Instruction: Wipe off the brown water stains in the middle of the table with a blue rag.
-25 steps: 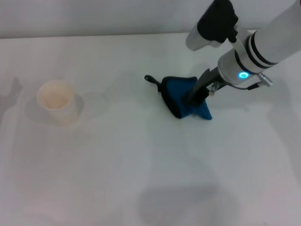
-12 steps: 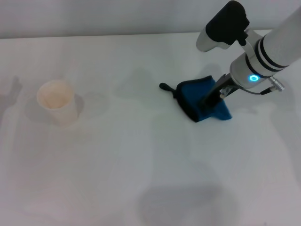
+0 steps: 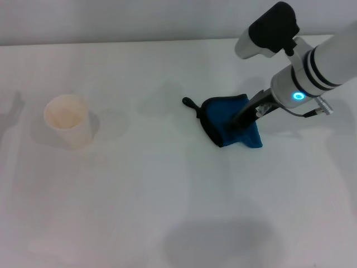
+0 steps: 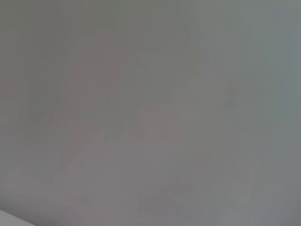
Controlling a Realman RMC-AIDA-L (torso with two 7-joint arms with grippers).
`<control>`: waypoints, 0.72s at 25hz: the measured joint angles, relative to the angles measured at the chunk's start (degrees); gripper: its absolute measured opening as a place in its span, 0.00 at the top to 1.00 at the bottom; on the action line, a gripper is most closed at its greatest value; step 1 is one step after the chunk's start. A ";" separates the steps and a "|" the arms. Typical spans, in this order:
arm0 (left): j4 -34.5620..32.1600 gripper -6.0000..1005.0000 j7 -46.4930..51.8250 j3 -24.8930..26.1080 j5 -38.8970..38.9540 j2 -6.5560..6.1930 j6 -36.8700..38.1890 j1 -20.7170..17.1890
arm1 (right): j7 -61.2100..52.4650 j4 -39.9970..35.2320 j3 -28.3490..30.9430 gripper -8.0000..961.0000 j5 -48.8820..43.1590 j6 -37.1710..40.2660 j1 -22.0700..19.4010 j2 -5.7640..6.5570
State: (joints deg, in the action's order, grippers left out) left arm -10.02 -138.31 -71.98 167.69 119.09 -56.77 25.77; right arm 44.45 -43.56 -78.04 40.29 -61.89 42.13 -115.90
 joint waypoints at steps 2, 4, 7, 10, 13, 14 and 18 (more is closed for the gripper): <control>0.00 0.13 -0.01 0.00 0.00 0.00 -0.15 -0.11 | 0.09 -1.21 0.31 0.78 0.20 -0.05 -0.88 0.13; 0.00 0.13 -0.02 0.00 0.00 -0.01 -0.17 -0.16 | -0.31 -2.62 0.65 0.73 0.87 -0.21 -1.69 0.32; 0.00 0.13 -0.03 0.00 0.00 -0.07 -0.12 -0.19 | -1.45 -3.89 2.64 0.63 2.34 -0.20 -2.38 0.45; 0.00 0.13 -0.03 0.00 0.00 -0.09 -0.21 -0.20 | -0.08 -3.98 8.45 0.57 6.24 0.01 -3.02 0.45; 0.00 0.13 -0.03 0.00 0.00 -0.08 -0.31 -0.22 | 5.47 -3.47 15.88 0.57 15.58 -0.22 -4.89 0.57; 0.00 0.13 -0.03 0.00 0.00 -0.07 -0.34 -0.24 | 8.10 -3.10 18.89 0.57 20.04 -0.54 -6.10 0.58; 0.02 0.13 0.09 -0.01 0.00 -0.04 -0.39 -0.51 | 21.94 0.28 25.50 0.57 41.32 -1.73 -11.20 0.61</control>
State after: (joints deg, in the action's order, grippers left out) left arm -10.00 -138.22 -71.98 167.69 119.05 -57.15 25.27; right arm 66.39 -43.28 -52.53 81.61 -63.62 30.93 -115.29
